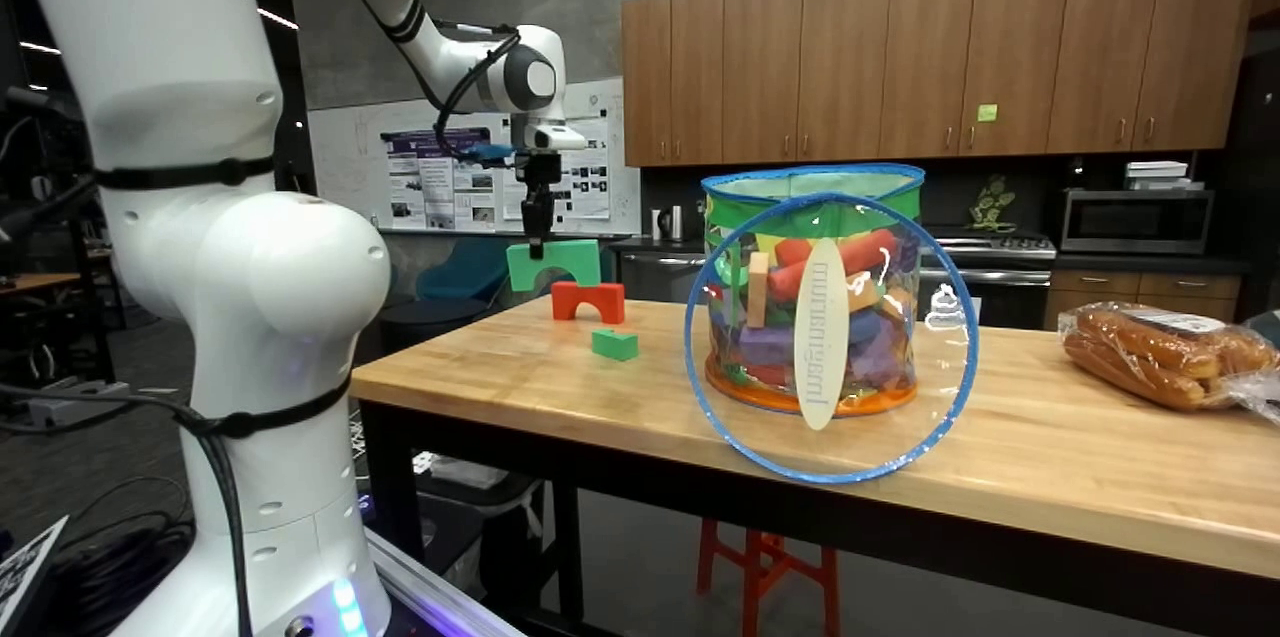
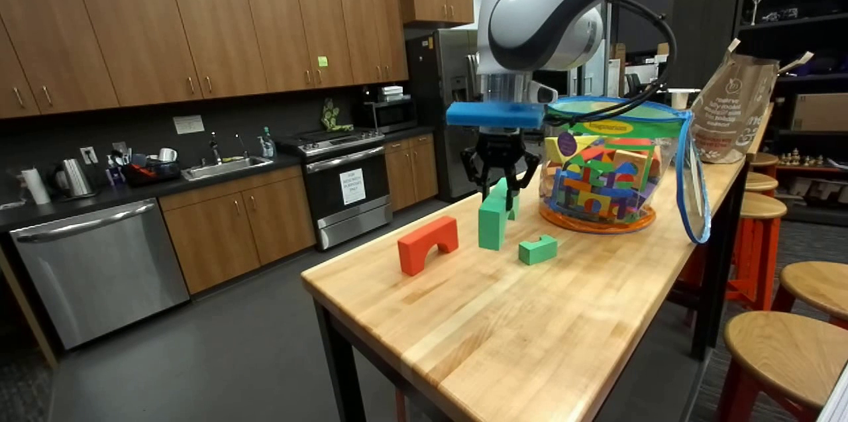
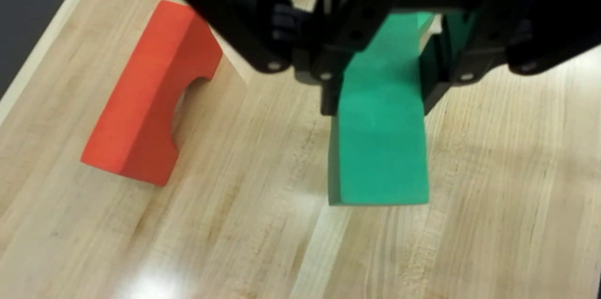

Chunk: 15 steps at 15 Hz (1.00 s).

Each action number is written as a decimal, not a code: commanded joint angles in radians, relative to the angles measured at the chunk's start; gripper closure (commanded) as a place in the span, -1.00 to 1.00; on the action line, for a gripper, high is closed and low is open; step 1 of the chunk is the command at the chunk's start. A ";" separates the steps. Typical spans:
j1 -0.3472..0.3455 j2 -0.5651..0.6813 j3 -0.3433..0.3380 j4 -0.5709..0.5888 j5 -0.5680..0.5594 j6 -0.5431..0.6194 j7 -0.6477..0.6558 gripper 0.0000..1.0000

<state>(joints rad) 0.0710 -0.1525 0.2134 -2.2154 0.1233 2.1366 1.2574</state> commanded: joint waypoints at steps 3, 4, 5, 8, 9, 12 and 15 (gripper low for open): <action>0.039 0.143 -0.002 0.155 0.013 0.003 0.193 0.69; 0.047 0.168 -0.006 0.182 0.025 0.004 0.206 0.69; 0.053 0.193 -0.010 0.209 0.028 0.007 0.221 0.69; 0.067 0.251 -0.022 0.284 0.020 0.006 0.262 0.69; 0.069 0.270 -0.028 0.306 0.023 0.011 0.268 0.69; 0.075 0.317 -0.047 0.366 0.002 0.002 0.288 0.69; 0.078 0.363 -0.062 0.413 0.018 -0.001 0.276 0.69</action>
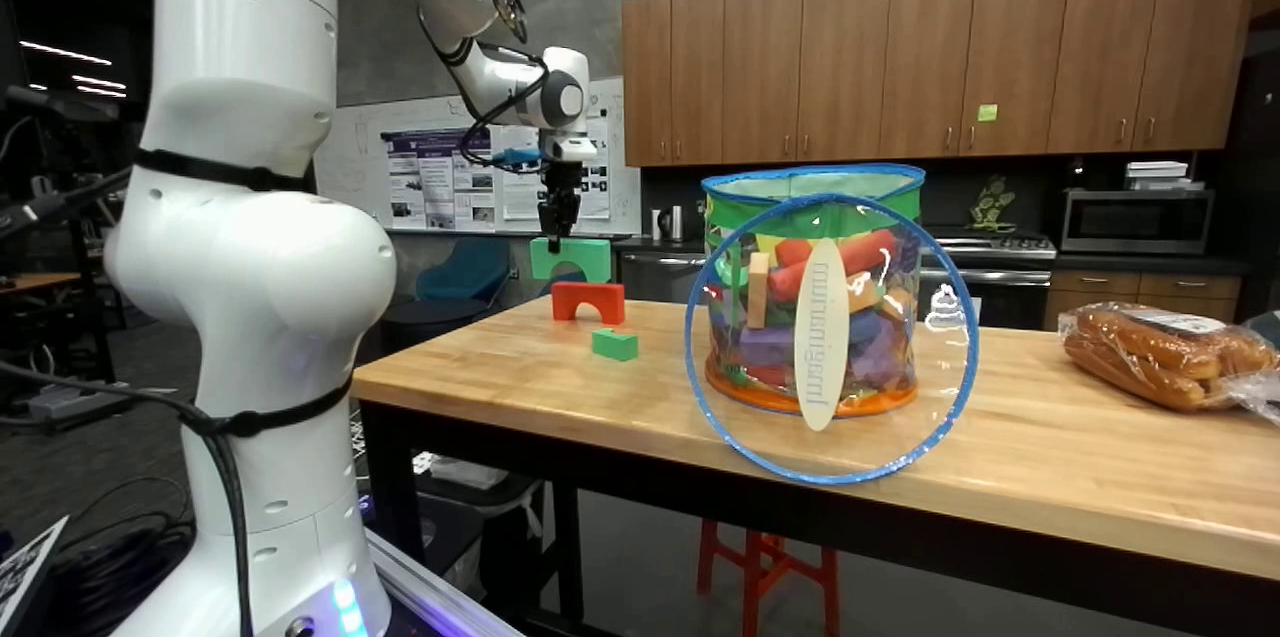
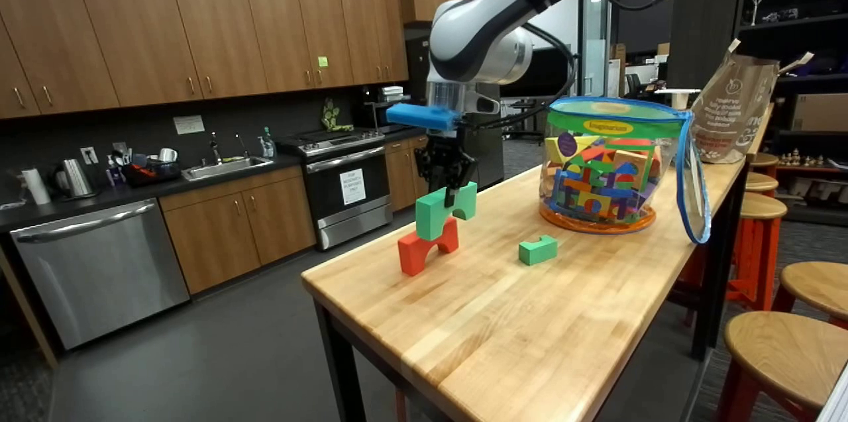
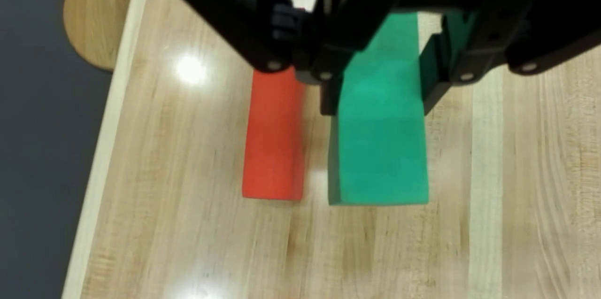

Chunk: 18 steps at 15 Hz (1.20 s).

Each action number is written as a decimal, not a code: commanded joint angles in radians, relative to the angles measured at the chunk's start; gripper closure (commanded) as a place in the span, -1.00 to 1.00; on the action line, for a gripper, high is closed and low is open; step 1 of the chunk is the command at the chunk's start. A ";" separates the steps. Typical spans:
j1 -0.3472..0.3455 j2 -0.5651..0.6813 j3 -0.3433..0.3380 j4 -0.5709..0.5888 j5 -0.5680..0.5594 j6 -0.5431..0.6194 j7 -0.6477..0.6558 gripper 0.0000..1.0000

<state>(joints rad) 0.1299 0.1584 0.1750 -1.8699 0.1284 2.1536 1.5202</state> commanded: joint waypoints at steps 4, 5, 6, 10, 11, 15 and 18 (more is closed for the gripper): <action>0.033 0.113 -0.035 0.134 0.009 -0.021 0.014 0.69; 0.038 0.125 -0.038 0.150 0.006 -0.025 0.015 0.69; 0.043 0.135 -0.042 0.167 0.002 -0.028 0.017 0.69; 0.062 0.168 -0.059 0.226 -0.016 -0.059 0.032 0.69; 0.066 0.173 -0.066 0.235 -0.023 -0.074 0.043 0.69; 0.069 0.188 -0.078 0.265 -0.020 -0.124 0.052 0.69; 0.070 0.201 -0.079 0.285 -0.015 -0.141 0.045 0.69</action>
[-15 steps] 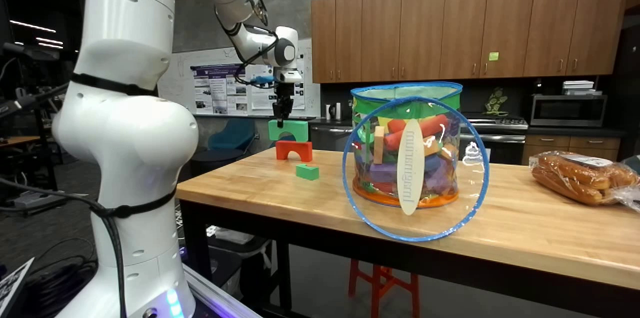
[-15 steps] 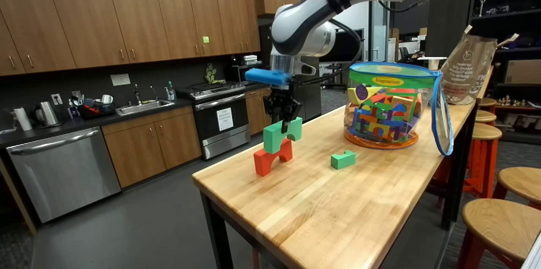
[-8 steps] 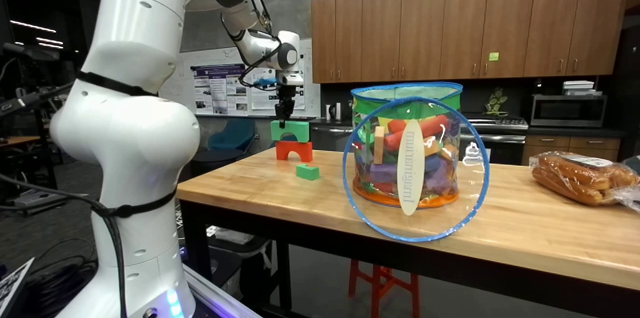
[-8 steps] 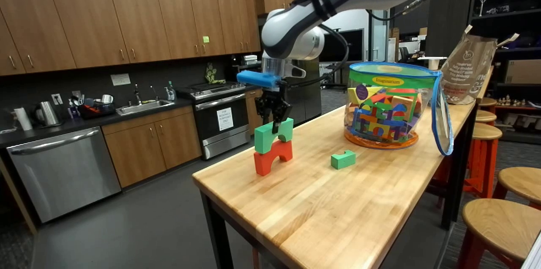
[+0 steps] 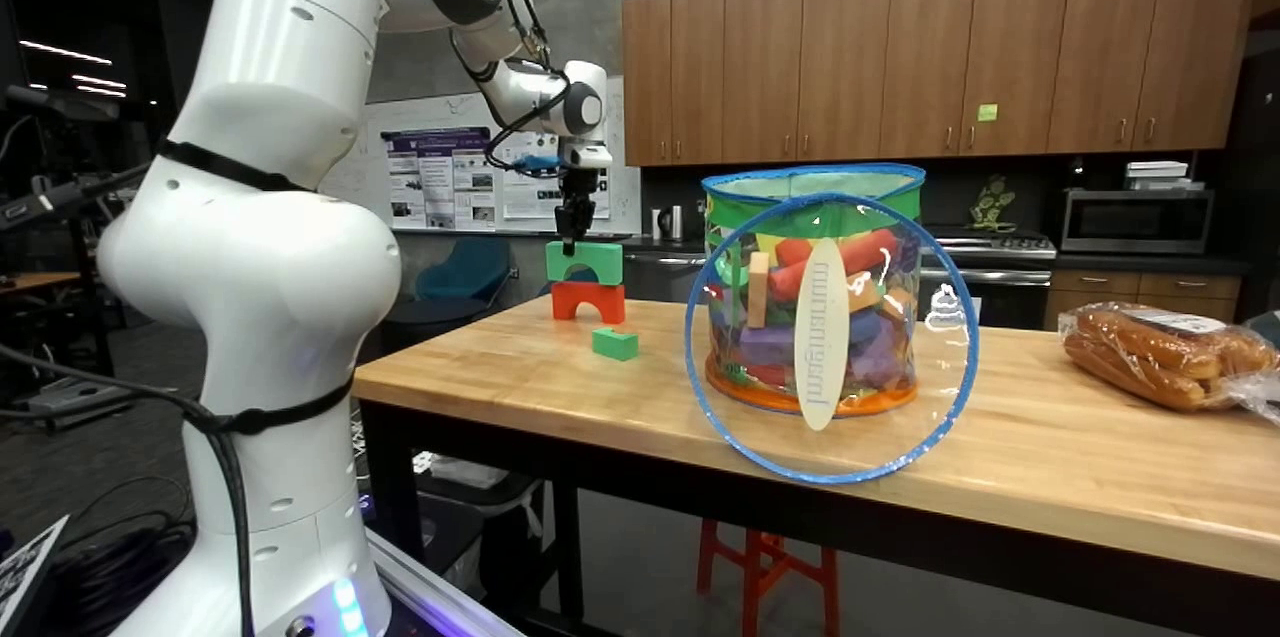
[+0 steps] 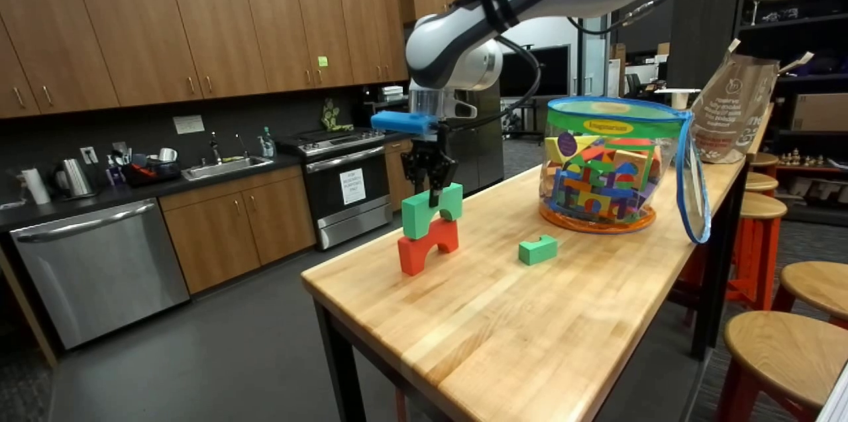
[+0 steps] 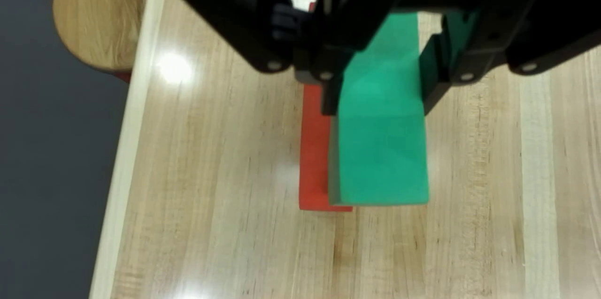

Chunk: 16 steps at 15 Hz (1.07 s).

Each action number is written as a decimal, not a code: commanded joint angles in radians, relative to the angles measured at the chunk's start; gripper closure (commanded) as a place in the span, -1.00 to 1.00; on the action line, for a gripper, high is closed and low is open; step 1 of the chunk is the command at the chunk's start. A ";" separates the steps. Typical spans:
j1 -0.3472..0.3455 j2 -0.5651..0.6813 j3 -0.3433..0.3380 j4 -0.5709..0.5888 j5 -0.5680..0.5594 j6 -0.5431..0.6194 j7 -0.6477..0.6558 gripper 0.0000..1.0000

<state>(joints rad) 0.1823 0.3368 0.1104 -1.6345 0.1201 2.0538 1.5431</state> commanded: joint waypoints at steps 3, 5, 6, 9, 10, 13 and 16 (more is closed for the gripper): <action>0.022 0.038 -0.014 0.073 -0.012 -0.049 0.018 0.69; 0.027 0.049 -0.015 0.090 -0.015 -0.058 0.019 0.69; 0.029 0.055 -0.015 0.100 -0.015 -0.063 0.018 0.69; 0.033 0.071 -0.018 0.121 -0.016 -0.083 0.019 0.69; 0.034 0.076 -0.018 0.126 -0.014 -0.087 0.017 0.69; 0.034 0.086 -0.021 0.136 -0.015 -0.092 0.016 0.69; 0.037 0.094 -0.024 0.150 -0.020 -0.091 0.018 0.69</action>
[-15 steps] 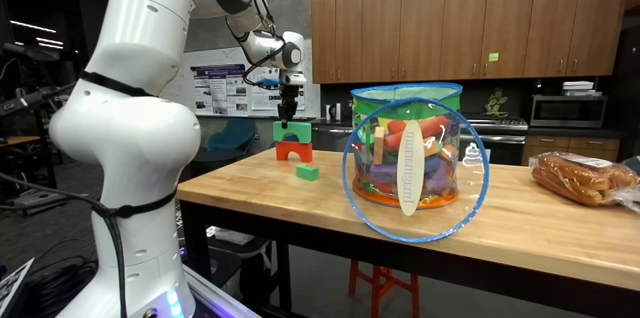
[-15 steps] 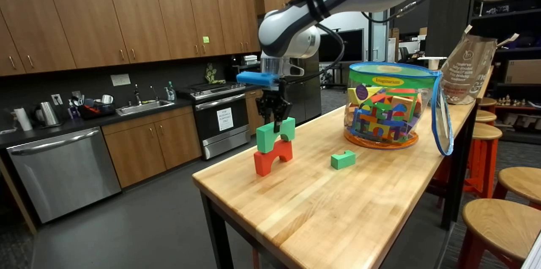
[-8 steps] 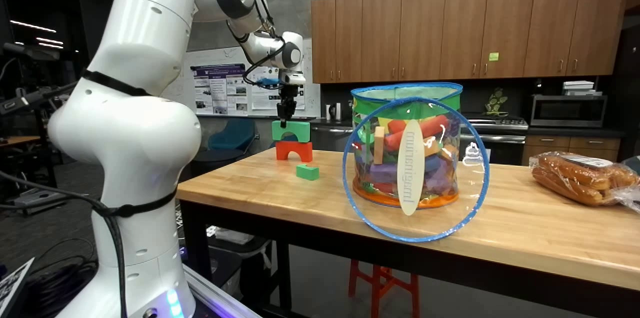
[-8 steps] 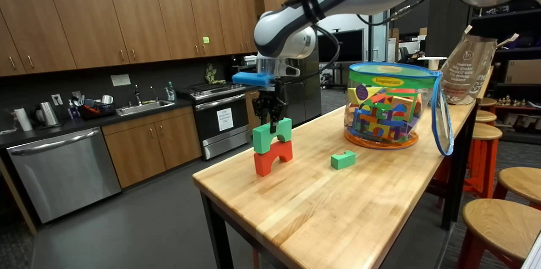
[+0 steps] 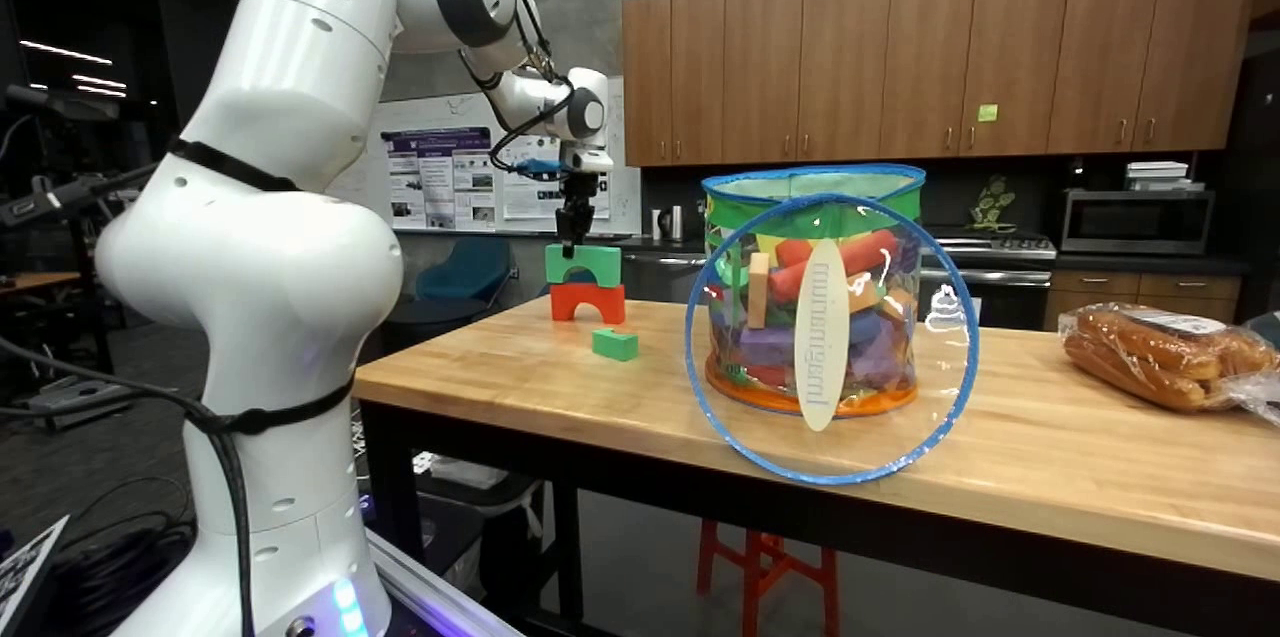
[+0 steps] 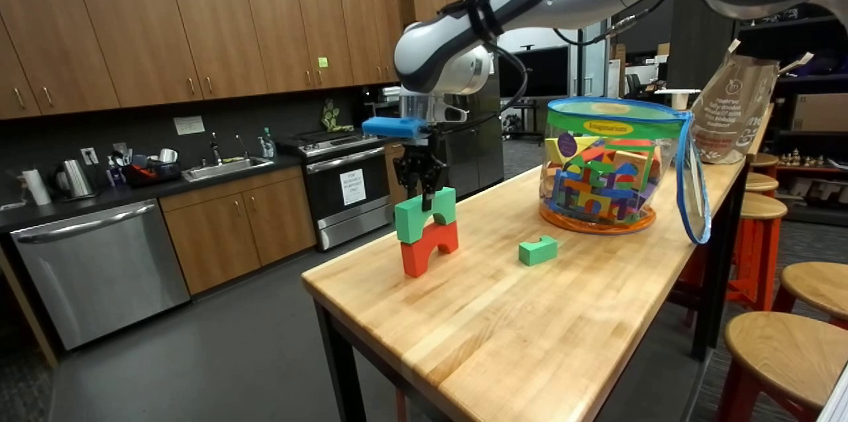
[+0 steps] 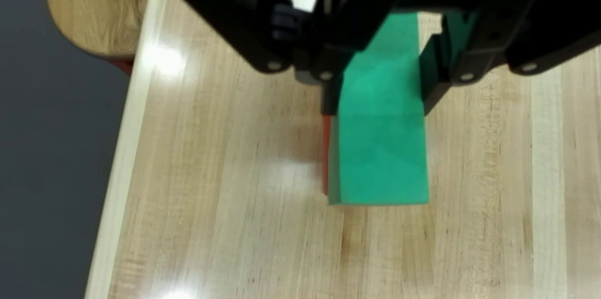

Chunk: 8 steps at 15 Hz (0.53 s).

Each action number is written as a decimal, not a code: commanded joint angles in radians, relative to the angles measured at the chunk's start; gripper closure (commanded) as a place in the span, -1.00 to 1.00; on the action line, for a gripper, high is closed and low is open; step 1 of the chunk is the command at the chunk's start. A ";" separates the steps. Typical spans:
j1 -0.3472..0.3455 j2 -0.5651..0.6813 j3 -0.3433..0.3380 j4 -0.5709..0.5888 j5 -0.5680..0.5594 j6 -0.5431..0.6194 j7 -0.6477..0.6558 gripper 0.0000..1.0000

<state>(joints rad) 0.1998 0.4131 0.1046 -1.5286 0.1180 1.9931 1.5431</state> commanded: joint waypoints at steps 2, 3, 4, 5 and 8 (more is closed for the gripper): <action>0.023 0.021 -0.021 0.053 -0.024 -0.032 0.020 0.69; 0.025 0.022 -0.023 0.057 -0.029 -0.036 0.020 0.69; 0.027 0.023 -0.024 0.060 -0.036 -0.039 0.018 0.69; 0.028 0.023 -0.024 0.062 -0.040 -0.043 0.015 0.69; 0.029 0.021 -0.023 0.057 -0.045 -0.047 0.010 0.69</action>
<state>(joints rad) 0.2113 0.4254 0.0968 -1.4995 0.0883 1.9781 1.5430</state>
